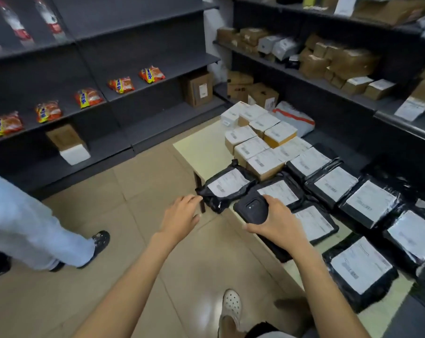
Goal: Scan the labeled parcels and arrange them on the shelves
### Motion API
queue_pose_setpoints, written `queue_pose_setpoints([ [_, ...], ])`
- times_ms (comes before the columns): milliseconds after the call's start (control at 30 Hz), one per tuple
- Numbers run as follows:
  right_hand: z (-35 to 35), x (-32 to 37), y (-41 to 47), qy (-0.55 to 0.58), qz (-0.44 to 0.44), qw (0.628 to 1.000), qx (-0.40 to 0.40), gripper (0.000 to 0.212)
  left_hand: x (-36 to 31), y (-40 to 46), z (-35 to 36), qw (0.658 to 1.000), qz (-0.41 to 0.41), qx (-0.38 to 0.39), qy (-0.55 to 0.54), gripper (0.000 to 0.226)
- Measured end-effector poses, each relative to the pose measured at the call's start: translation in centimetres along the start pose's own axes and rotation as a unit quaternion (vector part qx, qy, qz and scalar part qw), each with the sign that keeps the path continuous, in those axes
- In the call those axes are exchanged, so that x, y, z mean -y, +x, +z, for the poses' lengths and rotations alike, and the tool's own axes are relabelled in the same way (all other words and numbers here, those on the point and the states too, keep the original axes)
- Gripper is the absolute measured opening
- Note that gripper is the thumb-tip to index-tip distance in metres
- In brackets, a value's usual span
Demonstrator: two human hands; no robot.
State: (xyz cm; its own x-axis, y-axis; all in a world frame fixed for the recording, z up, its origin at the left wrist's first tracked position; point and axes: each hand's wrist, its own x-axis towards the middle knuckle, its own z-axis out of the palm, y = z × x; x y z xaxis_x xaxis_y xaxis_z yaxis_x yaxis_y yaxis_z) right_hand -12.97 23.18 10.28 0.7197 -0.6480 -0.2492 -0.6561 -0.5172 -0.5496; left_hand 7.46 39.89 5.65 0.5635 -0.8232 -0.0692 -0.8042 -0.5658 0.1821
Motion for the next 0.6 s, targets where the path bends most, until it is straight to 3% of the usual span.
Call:
queue_pose_setpoints([
  [233,-4.0,2.5,13.2,0.007,0.032,0.999,-0.032,0.093,1.7,16.7,-2.7,0.999,0.038,0.005,-0.024,0.051],
  [600,-2.6,2.7,26.7,0.006,0.178,0.984,-0.023,0.094,3.3,36.7,1.8,0.983,0.154,0.086,-0.043,0.060],
])
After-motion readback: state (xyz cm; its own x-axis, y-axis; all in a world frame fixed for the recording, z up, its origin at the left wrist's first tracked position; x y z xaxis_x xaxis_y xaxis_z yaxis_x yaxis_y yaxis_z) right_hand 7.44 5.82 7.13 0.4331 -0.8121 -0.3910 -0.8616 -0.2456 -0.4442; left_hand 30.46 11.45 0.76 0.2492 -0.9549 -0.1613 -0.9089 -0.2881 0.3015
